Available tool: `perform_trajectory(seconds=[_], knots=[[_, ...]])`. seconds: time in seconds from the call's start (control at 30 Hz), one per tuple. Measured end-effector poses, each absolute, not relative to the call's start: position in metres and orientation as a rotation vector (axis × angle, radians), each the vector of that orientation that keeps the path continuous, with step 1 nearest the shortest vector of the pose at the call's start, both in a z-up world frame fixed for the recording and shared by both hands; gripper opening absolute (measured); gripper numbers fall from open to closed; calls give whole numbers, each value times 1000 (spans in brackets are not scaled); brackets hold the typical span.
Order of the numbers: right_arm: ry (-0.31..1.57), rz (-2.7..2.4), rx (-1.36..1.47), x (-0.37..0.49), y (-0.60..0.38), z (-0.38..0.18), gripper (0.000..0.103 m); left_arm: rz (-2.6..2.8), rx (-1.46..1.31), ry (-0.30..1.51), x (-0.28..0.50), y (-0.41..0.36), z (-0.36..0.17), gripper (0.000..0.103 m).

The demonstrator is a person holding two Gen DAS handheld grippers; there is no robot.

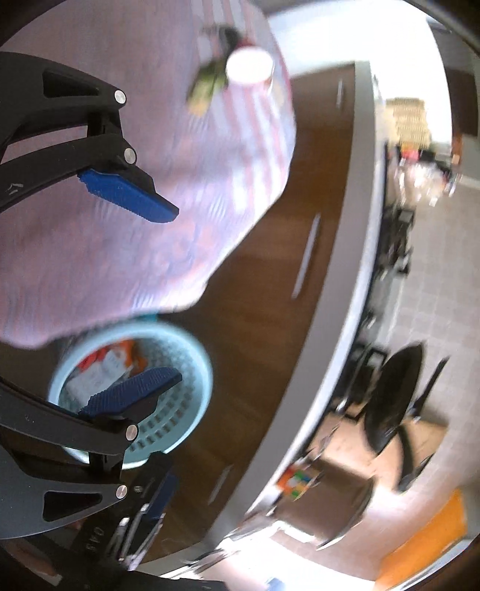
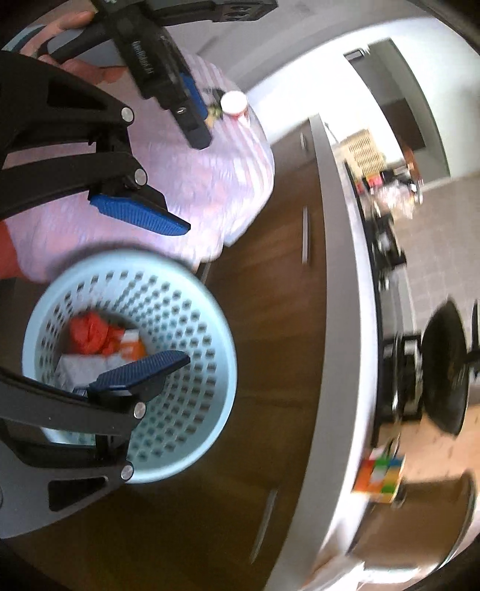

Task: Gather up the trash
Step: 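Move both open tools back toward the paper cup and greens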

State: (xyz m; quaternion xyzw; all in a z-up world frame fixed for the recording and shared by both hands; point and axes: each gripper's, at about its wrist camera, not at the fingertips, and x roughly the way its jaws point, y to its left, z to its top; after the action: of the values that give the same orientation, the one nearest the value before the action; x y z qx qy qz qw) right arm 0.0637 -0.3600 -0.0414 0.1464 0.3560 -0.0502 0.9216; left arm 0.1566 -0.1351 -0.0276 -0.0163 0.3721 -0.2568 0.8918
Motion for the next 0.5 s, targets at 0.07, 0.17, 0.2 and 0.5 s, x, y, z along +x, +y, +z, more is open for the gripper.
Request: perform_trajectory(seconds=[0.07, 0.17, 0.2, 0.5], knots=[[719, -65, 278, 73, -342, -37, 61, -485, -52, 748, 163, -114, -20, 79], [694, -13, 240, 88, -310, -32, 61, -405, -80, 719, 178, -78, -10, 79], [683, 8, 228, 93, -301, -30, 61, -388, -88, 717, 182, -70, -9, 79], [665, 141, 131, 142, -221, -35, 61, -221, -155, 715, 244, 12, -2, 79]])
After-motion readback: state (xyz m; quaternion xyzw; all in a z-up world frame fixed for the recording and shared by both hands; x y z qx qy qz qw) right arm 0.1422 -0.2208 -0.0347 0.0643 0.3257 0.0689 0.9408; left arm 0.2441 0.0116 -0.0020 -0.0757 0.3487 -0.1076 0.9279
